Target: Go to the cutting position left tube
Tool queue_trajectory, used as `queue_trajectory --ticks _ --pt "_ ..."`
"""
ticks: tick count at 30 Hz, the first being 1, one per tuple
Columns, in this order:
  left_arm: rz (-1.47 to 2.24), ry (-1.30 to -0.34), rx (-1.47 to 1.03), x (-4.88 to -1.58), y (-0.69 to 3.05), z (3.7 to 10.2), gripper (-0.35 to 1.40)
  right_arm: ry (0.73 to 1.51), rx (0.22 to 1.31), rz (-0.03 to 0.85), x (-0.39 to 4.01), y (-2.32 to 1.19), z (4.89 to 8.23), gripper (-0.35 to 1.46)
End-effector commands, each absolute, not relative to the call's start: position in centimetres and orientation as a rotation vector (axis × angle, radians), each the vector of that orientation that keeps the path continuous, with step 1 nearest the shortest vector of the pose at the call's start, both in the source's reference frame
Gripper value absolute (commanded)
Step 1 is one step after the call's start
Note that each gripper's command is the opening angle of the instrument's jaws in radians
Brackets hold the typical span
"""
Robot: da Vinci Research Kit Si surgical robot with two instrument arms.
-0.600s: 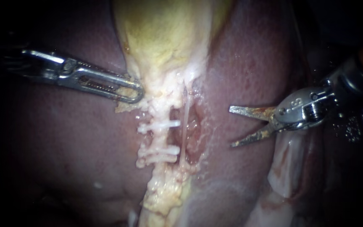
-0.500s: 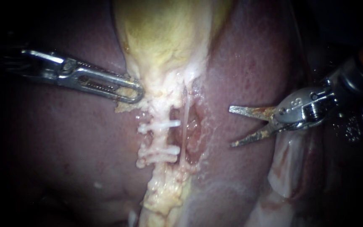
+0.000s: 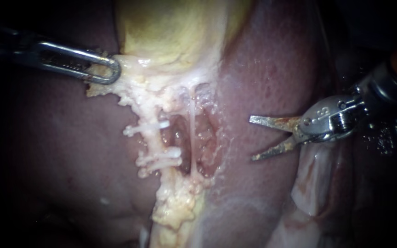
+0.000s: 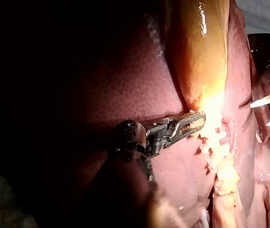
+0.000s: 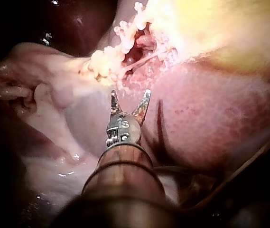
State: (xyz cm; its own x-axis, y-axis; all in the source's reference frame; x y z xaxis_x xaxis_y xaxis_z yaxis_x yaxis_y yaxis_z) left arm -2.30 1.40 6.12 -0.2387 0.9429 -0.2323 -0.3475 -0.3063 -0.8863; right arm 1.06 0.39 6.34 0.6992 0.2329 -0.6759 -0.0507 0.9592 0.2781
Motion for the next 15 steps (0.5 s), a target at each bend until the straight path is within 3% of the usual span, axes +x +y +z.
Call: queue_trajectory --ticks 1,7,15 --pt "1.715 -0.893 -1.003 -2.32 1.4 6.14 -0.35 0.79 0.255 0.159 1.08 0.38 6.33 1.45" --pt "1.715 -0.891 -1.004 -2.33 1.39 6.16 -0.35 0.846 0.311 0.137 1.35 0.28 6.35 1.45" --pt "1.715 -0.89 -1.004 -2.34 1.38 6.17 -0.35 0.919 0.433 0.182 1.89 0.05 6.55 1.45"
